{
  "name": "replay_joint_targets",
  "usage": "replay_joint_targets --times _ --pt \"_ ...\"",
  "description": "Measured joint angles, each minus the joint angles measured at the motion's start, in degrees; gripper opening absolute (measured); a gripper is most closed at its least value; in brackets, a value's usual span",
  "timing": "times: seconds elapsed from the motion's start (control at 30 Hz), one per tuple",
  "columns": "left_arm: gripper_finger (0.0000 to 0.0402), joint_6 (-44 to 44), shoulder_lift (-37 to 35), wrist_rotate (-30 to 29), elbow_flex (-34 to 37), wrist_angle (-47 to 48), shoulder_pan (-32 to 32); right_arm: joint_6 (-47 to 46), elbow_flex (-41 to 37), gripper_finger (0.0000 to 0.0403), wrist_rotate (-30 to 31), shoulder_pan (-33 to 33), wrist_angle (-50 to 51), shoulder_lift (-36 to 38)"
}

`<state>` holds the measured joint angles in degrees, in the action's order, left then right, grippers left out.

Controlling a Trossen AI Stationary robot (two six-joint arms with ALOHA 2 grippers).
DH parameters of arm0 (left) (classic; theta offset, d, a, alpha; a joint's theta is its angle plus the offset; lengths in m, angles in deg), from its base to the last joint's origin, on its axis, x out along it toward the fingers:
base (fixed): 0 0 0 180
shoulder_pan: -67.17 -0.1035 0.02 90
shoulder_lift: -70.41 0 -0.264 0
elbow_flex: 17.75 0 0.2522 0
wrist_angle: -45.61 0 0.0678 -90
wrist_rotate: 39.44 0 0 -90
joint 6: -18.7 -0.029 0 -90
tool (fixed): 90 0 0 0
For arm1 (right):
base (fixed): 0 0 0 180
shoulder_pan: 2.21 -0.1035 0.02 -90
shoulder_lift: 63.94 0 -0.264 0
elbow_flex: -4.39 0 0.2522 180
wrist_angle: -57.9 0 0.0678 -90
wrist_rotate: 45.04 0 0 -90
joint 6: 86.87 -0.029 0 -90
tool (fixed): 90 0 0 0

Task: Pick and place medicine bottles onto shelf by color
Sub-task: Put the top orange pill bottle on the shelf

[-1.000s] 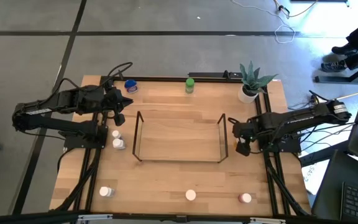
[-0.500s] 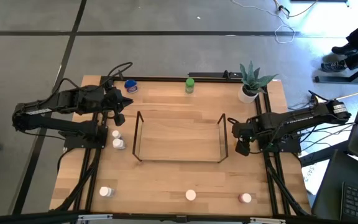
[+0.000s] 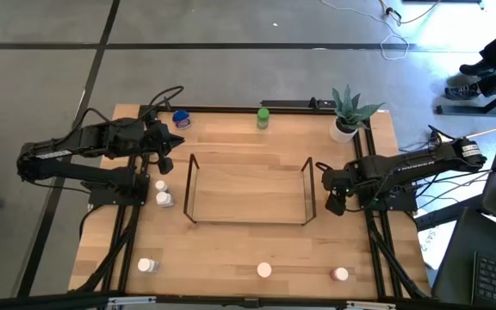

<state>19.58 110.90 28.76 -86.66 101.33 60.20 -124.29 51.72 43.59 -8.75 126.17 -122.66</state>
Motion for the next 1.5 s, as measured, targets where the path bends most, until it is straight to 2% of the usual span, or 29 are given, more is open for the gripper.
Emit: replay_joint_targets --times 0.37,0.8,1.0,1.17,1.37,1.5 --pt "0.0025 0.0 0.0 0.0 0.0 0.0 -0.02 -1.2 11.49 0.0215 -0.24 0.0 12.77 0.04" --pt "0.0025 0.0 0.0 -0.01 0.01 0.0 -0.02 -7.36 32.93 0.0215 2.28 0.0 32.4 0.03" --pt "0.0025 -0.02 0.0 -0.02 0.0 0.0 -0.02 -7.14 41.79 0.0215 6.95 -0.01 33.61 -0.28" --pt "0.0025 -0.02 0.0 -0.01 0.01 0.01 -0.01 -3.25 47.01 0.0216 10.95 0.0 33.72 -2.21" --pt "0.0025 -0.01 0.0 -0.01 0.01 0.0 -0.02 3.13 52.45 0.0216 14.79 0.0 33.17 -7.42" --pt "0.0025 -0.02 0.0 -0.02 0.02 0.0 0.0 7.96 56.03 0.0216 15.31 0.6 30.37 -11.72"
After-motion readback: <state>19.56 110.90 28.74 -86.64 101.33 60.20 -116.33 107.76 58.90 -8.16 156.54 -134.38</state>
